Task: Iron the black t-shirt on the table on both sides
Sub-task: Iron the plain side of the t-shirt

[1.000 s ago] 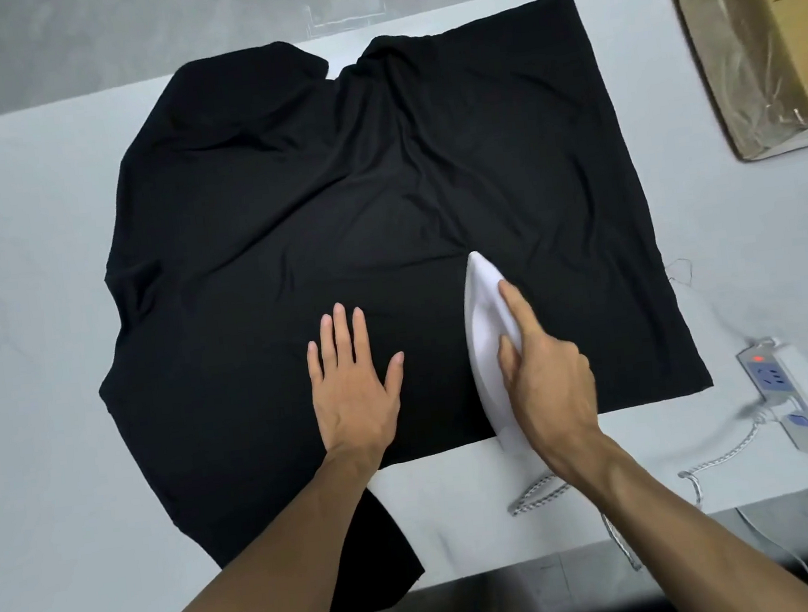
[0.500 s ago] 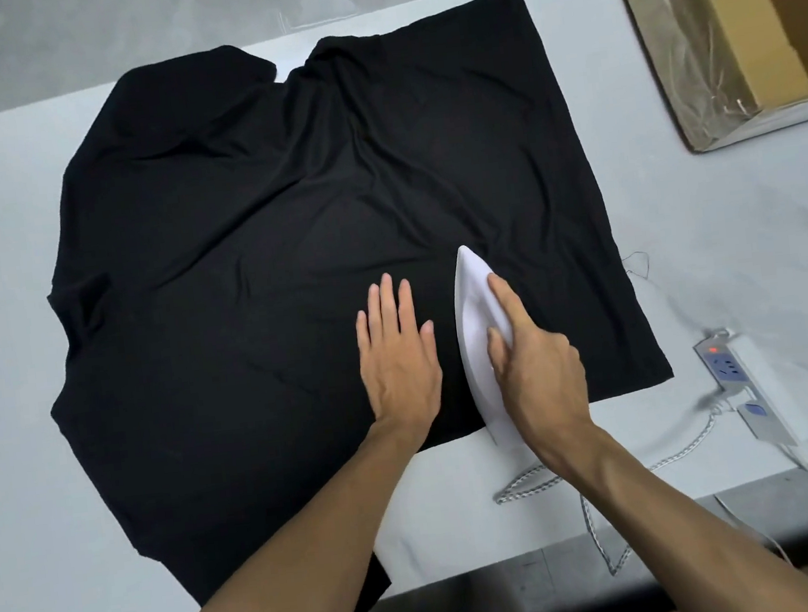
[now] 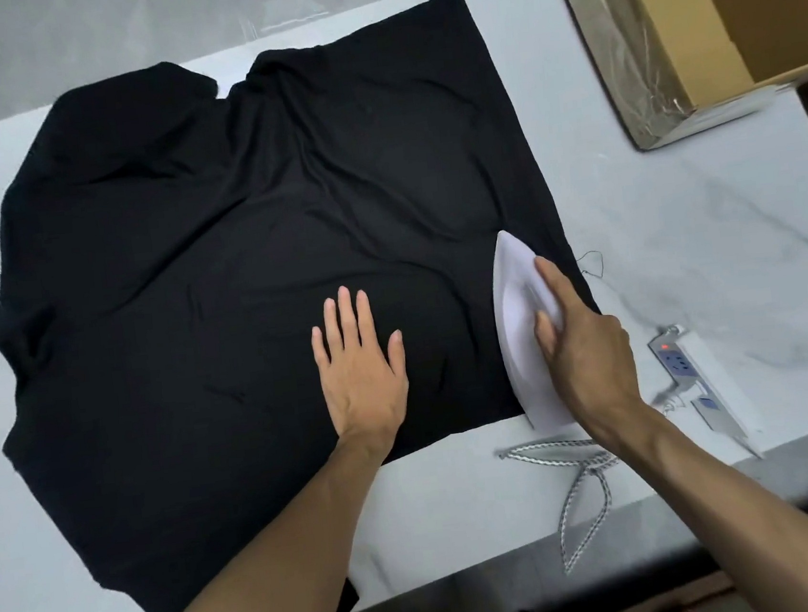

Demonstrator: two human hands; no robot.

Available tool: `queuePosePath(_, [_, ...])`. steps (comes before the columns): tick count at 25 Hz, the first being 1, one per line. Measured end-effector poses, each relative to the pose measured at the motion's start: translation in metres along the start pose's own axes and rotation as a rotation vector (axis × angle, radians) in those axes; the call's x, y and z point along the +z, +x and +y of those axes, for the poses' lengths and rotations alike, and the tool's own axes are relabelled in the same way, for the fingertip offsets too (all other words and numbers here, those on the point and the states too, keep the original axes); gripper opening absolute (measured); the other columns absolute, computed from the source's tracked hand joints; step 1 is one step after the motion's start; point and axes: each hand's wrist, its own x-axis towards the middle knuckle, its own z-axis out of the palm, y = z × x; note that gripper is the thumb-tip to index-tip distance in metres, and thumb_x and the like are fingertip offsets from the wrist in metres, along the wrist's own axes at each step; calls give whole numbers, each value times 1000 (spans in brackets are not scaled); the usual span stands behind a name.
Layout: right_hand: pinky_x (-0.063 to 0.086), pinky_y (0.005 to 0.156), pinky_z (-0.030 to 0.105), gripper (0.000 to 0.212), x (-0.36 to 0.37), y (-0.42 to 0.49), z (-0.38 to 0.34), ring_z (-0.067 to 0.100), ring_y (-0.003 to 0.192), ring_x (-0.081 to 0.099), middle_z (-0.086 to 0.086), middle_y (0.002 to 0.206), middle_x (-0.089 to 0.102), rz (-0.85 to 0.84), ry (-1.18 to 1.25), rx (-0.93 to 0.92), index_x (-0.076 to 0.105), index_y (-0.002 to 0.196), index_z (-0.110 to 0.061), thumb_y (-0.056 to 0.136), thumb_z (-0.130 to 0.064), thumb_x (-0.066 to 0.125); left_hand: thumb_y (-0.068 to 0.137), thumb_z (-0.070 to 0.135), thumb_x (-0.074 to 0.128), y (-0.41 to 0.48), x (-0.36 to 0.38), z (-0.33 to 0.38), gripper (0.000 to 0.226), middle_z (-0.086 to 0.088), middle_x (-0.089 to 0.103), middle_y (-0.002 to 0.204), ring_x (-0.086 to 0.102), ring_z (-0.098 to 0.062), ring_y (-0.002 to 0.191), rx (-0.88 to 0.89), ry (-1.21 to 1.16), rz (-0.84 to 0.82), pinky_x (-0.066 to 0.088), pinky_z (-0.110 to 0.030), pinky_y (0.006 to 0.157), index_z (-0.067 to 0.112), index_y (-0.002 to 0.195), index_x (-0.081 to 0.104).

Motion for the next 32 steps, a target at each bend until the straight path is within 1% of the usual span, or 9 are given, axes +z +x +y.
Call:
queuePosePath(3, [45,61,38,55,1,0,2,29,59,49,8,60,52,-2,9,-4,25,149,-40,99,-26,42,104,44,25,-2,-2,1,61,-10,12,164,11,-26,152,5,14,23,16,-46,122,11,155,16])
queuePosePath(6, [43,60,37,55,1,1,3,28,60,48,5,58,49,-10,11,3,23,150,-41,99,-27,41,103,40,22,-7,-3,31,59,-12,16,163,16,-26,150,126,2,56,16,-45,122,11,154,18])
queuePosePath(10, [43,59,36,56,0,0,5,28,60,49,5,58,49,-27,14,-11,21,150,-42,99,-26,41,103,45,16,-13,8,69,62,-9,6,165,7,-24,152,245,-11,-3,10,-44,122,15,157,11])
queuePosePath(15, [47,63,40,57,-4,1,14,31,61,52,7,57,49,-37,66,-9,24,149,-43,98,-26,44,105,40,15,-12,12,66,57,-6,3,165,3,-23,152,235,-17,0,7,-43,123,17,156,4])
queuePosePath(18, [46,62,40,57,-3,-5,8,32,59,52,6,54,44,-62,131,-52,26,148,-44,98,-26,45,104,29,12,-13,9,62,54,-4,18,163,15,-19,151,225,-112,48,14,-38,123,15,155,18])
queuePosePath(20, [47,63,40,58,4,-11,1,33,60,53,7,56,45,-102,122,-88,24,149,-44,98,-25,44,104,29,12,-12,9,60,53,-4,25,161,20,-18,149,205,-161,42,17,-36,123,13,154,24])
queuePosePath(23, [46,60,38,59,10,-9,4,29,59,53,7,59,50,-88,-11,-99,18,150,-44,99,-28,43,105,39,11,-11,12,64,56,-3,12,163,13,-18,151,198,-77,22,11,-37,123,13,155,10])
queuePosePath(25, [45,58,37,59,6,-3,16,29,57,52,8,58,51,-44,-25,-75,17,150,-44,99,-27,43,105,42,12,-10,13,66,58,-2,7,164,8,-19,152,172,-80,-1,8,-37,123,13,155,6])
queuePosePath(32, [34,56,33,60,0,7,34,27,58,45,8,65,56,13,-109,-31,14,150,-45,100,-28,41,103,45,13,-10,13,68,62,-4,10,164,9,-19,152,174,-32,-4,11,-40,124,13,156,11])
